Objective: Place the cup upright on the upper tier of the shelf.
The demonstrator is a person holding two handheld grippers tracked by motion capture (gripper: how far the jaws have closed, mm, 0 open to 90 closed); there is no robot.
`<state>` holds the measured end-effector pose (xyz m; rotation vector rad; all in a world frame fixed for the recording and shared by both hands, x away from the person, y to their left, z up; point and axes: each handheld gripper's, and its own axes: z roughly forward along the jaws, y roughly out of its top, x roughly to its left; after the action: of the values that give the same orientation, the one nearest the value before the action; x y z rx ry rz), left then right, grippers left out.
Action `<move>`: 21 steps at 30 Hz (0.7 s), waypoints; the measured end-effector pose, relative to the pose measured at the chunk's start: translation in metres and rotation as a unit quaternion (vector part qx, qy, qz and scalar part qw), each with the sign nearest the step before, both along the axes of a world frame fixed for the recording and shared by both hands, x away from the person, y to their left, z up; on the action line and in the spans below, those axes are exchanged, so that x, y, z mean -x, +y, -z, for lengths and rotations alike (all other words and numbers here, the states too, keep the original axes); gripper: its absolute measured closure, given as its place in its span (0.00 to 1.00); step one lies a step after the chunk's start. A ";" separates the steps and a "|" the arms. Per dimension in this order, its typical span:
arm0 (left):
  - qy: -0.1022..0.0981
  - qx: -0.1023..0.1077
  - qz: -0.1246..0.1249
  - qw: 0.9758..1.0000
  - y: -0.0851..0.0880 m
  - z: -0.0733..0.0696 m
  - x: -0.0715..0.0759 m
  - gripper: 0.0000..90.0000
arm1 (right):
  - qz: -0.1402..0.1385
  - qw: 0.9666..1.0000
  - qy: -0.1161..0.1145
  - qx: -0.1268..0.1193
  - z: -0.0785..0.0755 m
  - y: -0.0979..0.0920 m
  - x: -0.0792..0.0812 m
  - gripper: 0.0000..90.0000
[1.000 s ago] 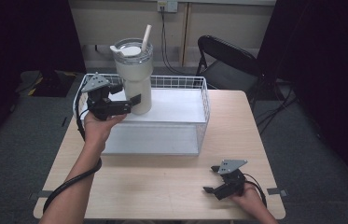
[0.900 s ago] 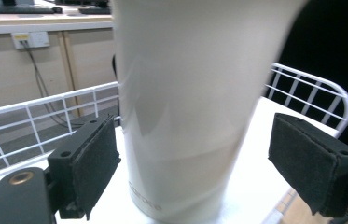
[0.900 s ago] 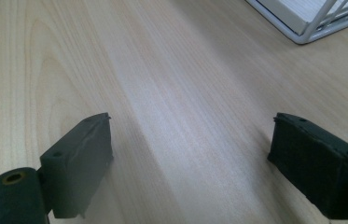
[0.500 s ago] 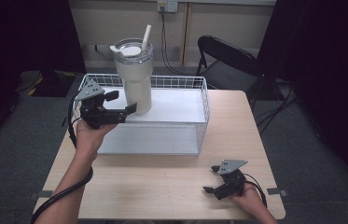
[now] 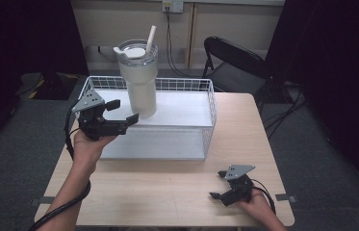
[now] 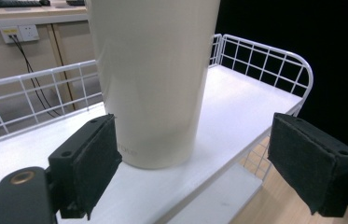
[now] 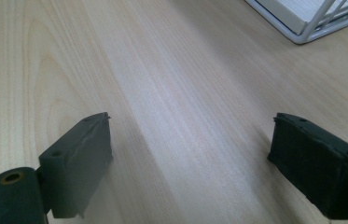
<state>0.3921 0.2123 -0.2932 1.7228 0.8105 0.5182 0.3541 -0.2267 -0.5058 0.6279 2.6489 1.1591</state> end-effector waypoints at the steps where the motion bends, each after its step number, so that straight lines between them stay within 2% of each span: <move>1: 0.000 0.002 0.000 1.000 0.001 0.000 0.001 0.17 | 0.000 1.000 0.000 0.000 0.000 0.000 0.000 0.13; 21: 0.012 -0.005 0.002 1.000 0.007 0.012 0.020 0.17 | 0.000 1.000 0.000 0.000 0.000 0.000 0.000 0.13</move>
<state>0.3725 0.2196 -0.3051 1.7418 0.8231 0.5010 0.3541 -0.2268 -0.5057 0.6268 2.6497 1.1585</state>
